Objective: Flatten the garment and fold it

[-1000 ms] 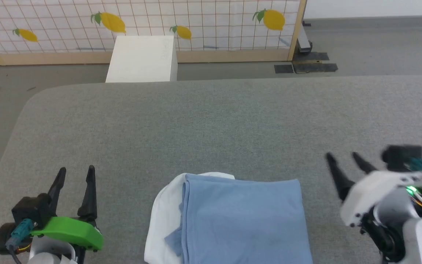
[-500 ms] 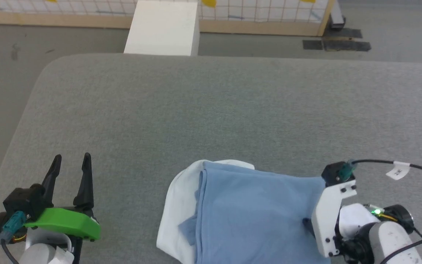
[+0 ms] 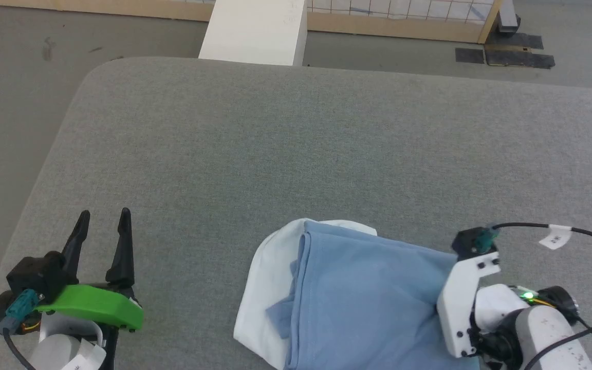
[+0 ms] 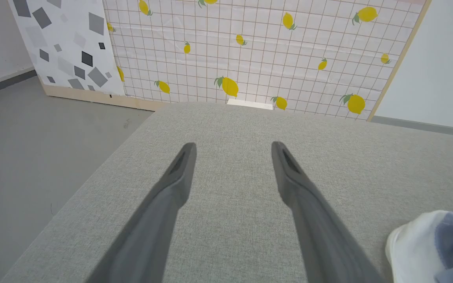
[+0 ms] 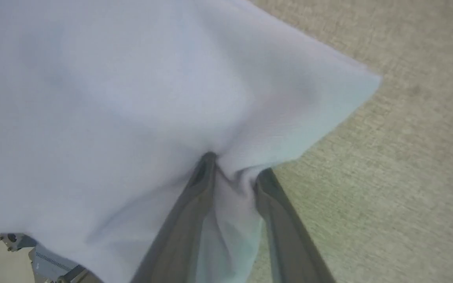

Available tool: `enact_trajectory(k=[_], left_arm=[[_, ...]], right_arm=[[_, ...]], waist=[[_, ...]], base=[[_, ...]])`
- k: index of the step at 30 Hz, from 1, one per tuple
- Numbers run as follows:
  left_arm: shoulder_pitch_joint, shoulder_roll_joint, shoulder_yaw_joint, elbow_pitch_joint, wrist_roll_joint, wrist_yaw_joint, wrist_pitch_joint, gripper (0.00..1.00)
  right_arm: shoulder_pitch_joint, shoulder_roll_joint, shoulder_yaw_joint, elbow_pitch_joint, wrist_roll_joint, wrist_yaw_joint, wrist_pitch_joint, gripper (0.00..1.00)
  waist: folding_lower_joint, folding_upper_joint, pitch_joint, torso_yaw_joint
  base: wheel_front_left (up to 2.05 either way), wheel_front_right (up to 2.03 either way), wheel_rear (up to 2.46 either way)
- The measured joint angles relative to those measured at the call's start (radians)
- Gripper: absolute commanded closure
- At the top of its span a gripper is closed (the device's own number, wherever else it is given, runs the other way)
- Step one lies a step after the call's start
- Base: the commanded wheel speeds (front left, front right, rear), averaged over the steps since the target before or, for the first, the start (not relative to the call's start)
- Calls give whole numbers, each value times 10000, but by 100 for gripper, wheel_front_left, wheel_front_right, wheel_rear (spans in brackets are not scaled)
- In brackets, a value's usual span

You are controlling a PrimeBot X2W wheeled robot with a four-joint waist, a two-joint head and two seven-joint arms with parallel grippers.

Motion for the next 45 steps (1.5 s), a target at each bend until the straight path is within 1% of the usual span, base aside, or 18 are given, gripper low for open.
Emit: enact_trajectory(k=[3,5,9,14,18,21,25,28,33,40,45], left_arm=[[6,-23,6,36,0,-2,0,0],[7,-42,-4,50,0,-4,0,0],[19,-117,-121,59,2,-8,0,0],[157,-123,-194,44,4,0,0,0],[227,-123,-270,21,4,0,6,0],[295,-123,-284,-25,-2,-2,12,0],[388,-119,-297,-123,-94,-12,19,0],[384,-84,-268,-305,-244,-42,17,0],[275,109,-311,-690,-245,-184,105,0],[14,709,-238,-1444,-244,-268,508,0],[-95,1195,8,-2180,-244,-267,800,0]], right_arm=[[-34,56,132,-15,232,0,-82,100],[-33,-75,245,-142,385,0,-105,100],[-33,-416,447,-930,794,0,-36,100],[-127,-955,435,-2276,1089,0,711,100],[-148,-1308,267,-2694,1223,0,1152,100],[-167,-1461,236,-2780,1358,2,1335,100],[-382,-1801,203,-2736,1400,2,1532,100],[-859,-2086,155,-2617,1396,2,1588,100],[-1585,-2408,-65,-2399,1304,2,1662,100],[-2169,-2197,-794,-1918,997,2,1338,100],[-2398,-1929,-1584,-1758,650,2,922,100]], waist=[[0,0,-117,-6],[0,0,-214,-16],[1,0,-494,-4],[0,0,-828,-19],[0,0,-926,-170],[0,0,-947,-402],[0,0,-928,-913],[0,0,-873,-1429],[0,0,-617,-2517],[0,0,95,-4011],[0,0,967,-4687]], base=[[0,0,0],[0,0,0],[0,0,0],[0,0,0],[0,0,0],[0,0,0],[0,0,0],[0,0,0],[0,0,0],[0,0,0],[0,0,0]])
